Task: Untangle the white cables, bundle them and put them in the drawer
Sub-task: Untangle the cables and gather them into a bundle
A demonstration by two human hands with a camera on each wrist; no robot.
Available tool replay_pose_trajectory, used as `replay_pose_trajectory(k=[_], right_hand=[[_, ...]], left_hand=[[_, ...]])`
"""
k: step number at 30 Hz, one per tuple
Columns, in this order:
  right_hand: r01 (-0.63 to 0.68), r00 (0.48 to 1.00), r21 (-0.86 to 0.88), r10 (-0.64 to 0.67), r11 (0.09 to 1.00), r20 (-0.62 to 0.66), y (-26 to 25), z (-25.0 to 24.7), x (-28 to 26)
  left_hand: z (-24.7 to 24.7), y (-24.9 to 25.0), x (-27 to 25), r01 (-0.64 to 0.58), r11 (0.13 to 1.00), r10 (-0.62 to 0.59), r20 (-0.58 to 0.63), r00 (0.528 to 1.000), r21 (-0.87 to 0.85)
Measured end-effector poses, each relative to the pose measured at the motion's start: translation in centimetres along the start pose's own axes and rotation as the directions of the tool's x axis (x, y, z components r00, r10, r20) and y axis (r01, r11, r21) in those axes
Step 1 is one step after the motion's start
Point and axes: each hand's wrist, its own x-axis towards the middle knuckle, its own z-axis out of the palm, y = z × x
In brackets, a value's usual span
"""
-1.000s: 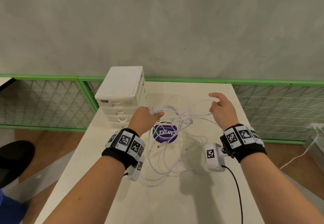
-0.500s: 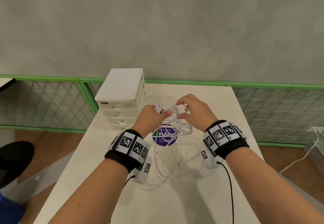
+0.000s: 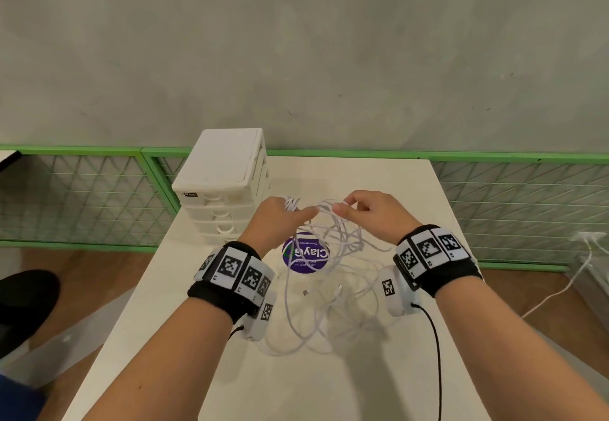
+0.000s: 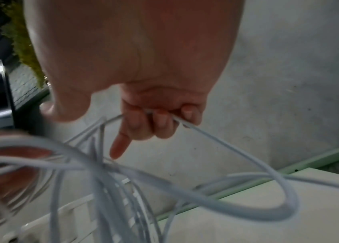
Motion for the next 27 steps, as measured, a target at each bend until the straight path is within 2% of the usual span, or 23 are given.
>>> replay_pose_trajectory(k=[4,6,8,11,13,15,17,19,20,21,22,23,24,25,26,27], right_hand=[[-0.009,0.998,0.167,0.02,0.986,-0.063,1.1,-1.2,-0.3],[-0.003,0.971,0.235,0.06,0.972,-0.233,1.7,-1.7,-0.3],[-0.01,0.894,0.325,0.154,0.946,-0.42,2.5,-2.3,-0.2],[-0.06,0.731,0.366,0.291,0.929,-0.618,4.0,-3.5,-0.1],[-0.111,0.631,0.418,0.389,0.902,-0.671,5.5,-4.4,-0.3],[-0.174,0.585,0.492,0.492,0.853,-0.645,7.2,-4.7,-0.4],[-0.325,0.602,0.458,0.555,0.827,-0.574,8.3,-4.4,-0.2],[-0.487,0.659,0.301,0.571,0.82,-0.49,8.7,-3.8,0.2],[-0.533,0.687,0.196,0.556,0.823,-0.467,8.4,-3.5,0.4],[-0.525,0.721,0.077,0.49,0.848,-0.49,7.7,-3.2,0.5],[-0.441,0.759,-0.035,0.352,0.897,-0.548,6.6,-2.8,0.6],[-0.274,0.792,-0.132,0.145,0.953,-0.593,5.2,-2.5,0.8],[-0.062,0.816,-0.207,-0.07,0.976,-0.573,4.0,-2.0,1.1],[0.136,0.848,-0.253,-0.244,0.958,-0.47,2.9,-1.6,1.5],[0.256,0.893,-0.278,-0.337,0.926,-0.299,1.8,-1.0,1.8],[0.292,0.938,-0.298,-0.332,0.909,-0.095,1.0,-0.3,1.9]], left_hand=[[-0.7,-0.7,0.1,0.051,0.978,-0.05,-0.01,0.999,0.204],[-0.9,-1.3,-0.1,0.07,0.939,-0.051,-0.066,0.996,0.336],[-1.1,-2.1,-0.1,0.115,0.926,-0.078,-0.116,0.99,0.359],[-1.8,-3.2,0.5,0.188,0.941,-0.158,-0.124,0.98,0.282],[-2.3,-3.5,0.7,0.189,0.963,-0.167,-0.124,0.978,0.193],[-2.6,-3.3,0.9,0.153,0.98,-0.134,-0.147,0.98,0.124],[-2.5,-2.8,1.1,0.103,0.99,-0.086,-0.171,0.981,0.097],[-2.1,-2.3,1.2,0.055,0.991,-0.031,-0.183,0.983,0.124],[-1.9,-2.1,1.2,0.029,0.988,-0.002,-0.177,0.984,0.15],[-1.7,-1.9,1.2,-0.001,0.985,0.03,-0.165,0.986,0.175],[-1.4,-1.7,1.2,-0.029,0.98,0.06,-0.153,0.986,0.197],[-1.1,-1.6,1.2,-0.05,0.975,0.081,-0.139,0.987,0.217],[-0.9,-1.4,1.1,-0.069,0.969,0.101,-0.127,0.987,0.236],[-0.7,-1.1,1.1,-0.09,0.964,0.123,-0.12,0.985,0.251],[-0.6,-1.0,1.1,-0.107,0.959,0.142,-0.12,0.983,0.261],[-0.6,-0.8,1.1,-0.117,0.959,0.153,-0.125,0.98,0.26]])
